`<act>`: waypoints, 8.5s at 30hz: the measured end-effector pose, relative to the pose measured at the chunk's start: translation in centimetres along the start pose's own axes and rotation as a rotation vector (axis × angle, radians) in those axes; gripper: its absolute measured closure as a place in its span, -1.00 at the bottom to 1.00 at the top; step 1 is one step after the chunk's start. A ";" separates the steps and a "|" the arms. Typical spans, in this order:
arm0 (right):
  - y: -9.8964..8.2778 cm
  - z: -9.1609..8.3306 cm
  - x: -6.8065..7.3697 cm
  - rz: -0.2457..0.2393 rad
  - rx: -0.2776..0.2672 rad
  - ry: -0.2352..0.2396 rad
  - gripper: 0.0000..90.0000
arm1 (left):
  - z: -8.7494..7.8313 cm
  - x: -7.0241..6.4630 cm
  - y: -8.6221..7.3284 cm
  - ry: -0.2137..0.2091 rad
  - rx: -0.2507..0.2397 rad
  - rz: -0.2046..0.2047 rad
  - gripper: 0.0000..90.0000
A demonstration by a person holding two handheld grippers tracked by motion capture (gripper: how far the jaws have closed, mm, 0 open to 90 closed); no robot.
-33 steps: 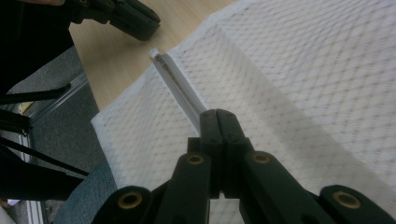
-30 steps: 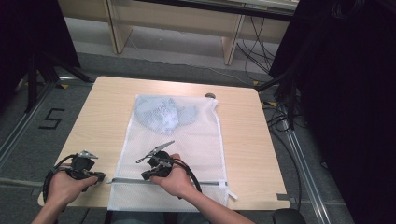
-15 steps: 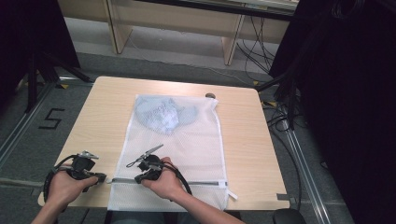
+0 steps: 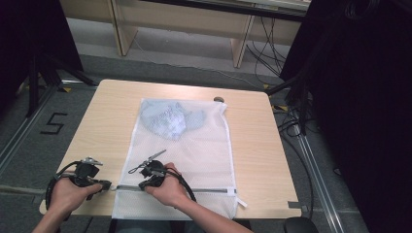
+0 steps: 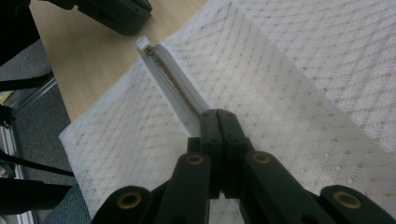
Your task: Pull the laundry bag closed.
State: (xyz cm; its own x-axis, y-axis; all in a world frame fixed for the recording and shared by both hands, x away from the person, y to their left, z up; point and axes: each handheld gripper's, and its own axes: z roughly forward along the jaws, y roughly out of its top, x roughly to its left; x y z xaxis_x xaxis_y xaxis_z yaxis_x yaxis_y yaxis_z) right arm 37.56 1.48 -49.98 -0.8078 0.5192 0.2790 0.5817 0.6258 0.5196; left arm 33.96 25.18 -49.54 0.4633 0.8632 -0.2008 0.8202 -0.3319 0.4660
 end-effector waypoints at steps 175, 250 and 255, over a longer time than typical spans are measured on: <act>2.6 2.3 3.0 0.000 -0.016 0.073 0.92 | 1.1 -1.9 3.6 0.002 0.106 0.043 0.99; 1.8 1.3 2.8 0.079 -0.020 0.056 0.94 | 1.5 -3.1 3.8 0.059 0.143 -0.021 1.00; 1.7 1.0 2.8 0.077 -0.014 0.045 0.94 | 1.6 -3.2 3.8 0.069 0.139 -0.012 1.00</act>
State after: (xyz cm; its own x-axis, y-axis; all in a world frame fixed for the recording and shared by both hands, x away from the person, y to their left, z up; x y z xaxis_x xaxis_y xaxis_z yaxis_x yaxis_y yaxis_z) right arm 36.38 4.56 -49.10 -0.7642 0.5390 0.3541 0.6412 0.5764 0.5065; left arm 36.09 20.54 -48.52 0.4325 0.8901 -0.1436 0.8665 -0.3663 0.3391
